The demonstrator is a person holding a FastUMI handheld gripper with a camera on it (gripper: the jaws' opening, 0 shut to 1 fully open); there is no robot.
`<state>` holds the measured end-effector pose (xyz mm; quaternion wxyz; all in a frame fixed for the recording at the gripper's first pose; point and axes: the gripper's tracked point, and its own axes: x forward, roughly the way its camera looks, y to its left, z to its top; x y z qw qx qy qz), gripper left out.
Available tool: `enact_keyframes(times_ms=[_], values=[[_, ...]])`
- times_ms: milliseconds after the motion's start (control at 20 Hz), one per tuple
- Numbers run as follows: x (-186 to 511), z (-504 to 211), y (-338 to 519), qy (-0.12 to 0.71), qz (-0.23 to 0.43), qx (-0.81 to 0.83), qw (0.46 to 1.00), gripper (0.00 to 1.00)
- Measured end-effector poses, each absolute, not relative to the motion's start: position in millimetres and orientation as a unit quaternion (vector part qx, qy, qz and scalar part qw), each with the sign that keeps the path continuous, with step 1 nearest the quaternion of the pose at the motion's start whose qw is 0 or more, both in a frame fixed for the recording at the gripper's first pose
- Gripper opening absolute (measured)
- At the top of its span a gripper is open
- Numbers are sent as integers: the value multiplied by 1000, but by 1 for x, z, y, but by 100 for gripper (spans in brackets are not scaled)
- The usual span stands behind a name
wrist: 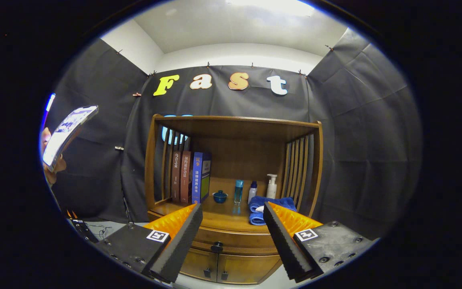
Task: Pull open the drawer, take out the items inside it, and place them on the countertop above the cabinet.
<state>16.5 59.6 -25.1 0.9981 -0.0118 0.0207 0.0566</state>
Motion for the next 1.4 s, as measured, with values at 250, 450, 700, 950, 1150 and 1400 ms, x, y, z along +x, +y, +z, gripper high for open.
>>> enact_keyframes(times_ms=[250,450,700,950,1150,1400], values=[[37,-68,81,29,54,24,998,98],[58,-103,90,42,44,44,997,96],[86,-169,108,96,47,60,992,95],[115,-231,112,150,39,57,986,96],[125,-277,105,190,16,57,980,90],[127,-303,105,220,4,60,974,70]])
